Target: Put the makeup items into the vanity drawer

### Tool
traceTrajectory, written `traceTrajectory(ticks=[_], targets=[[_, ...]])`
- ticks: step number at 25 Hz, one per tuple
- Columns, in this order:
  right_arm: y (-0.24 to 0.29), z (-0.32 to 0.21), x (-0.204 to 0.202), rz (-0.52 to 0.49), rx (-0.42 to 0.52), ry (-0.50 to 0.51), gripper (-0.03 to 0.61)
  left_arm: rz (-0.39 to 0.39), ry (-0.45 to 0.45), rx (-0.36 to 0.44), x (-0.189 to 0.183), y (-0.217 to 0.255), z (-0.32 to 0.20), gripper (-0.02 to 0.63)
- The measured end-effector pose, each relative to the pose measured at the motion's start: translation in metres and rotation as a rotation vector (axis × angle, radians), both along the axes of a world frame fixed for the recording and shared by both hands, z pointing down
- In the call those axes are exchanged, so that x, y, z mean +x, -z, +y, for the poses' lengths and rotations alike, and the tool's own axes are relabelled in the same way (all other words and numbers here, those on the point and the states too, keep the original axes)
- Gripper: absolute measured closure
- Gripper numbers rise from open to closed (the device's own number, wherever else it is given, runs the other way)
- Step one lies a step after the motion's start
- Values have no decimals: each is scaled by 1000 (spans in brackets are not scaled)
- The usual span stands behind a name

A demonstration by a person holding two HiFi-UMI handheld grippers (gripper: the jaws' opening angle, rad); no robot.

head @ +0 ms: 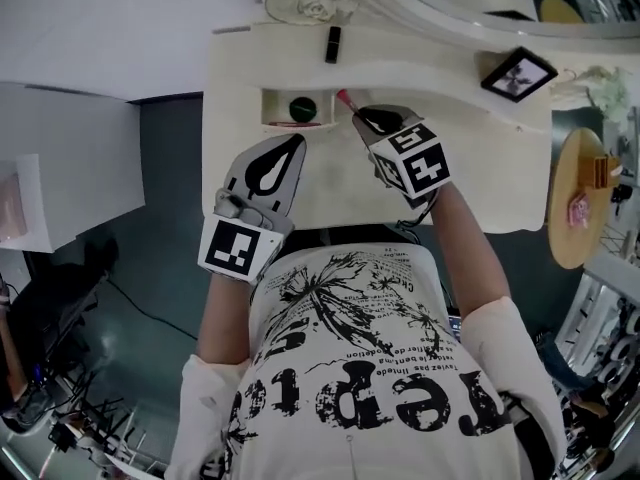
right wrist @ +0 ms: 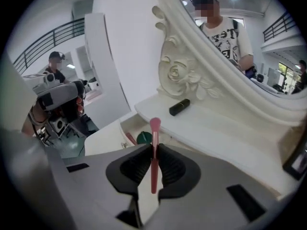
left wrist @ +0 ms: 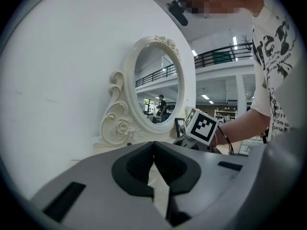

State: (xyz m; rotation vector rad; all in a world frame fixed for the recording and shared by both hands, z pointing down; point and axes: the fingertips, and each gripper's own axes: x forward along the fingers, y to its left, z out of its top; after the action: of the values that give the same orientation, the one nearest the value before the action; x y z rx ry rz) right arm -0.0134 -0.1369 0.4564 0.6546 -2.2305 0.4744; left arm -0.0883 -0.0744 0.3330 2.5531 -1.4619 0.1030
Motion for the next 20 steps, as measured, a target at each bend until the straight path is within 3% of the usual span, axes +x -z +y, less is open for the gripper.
traceTrajectory(ticks=[6,12,19,20], targets=[[3,3,-67,-19,-1,193,515,-3,132,-22,-44,-3,10,600],[-12,5,-109,45,22,332,515,3,233,-39,-76,-8,18,600],[-28,5,-126,72,-1,343,514,4,295,-80,-92,-25,26,600],[-27,6,-127,57,-7,335,490,7,298,-75,-93,-24,25,600]])
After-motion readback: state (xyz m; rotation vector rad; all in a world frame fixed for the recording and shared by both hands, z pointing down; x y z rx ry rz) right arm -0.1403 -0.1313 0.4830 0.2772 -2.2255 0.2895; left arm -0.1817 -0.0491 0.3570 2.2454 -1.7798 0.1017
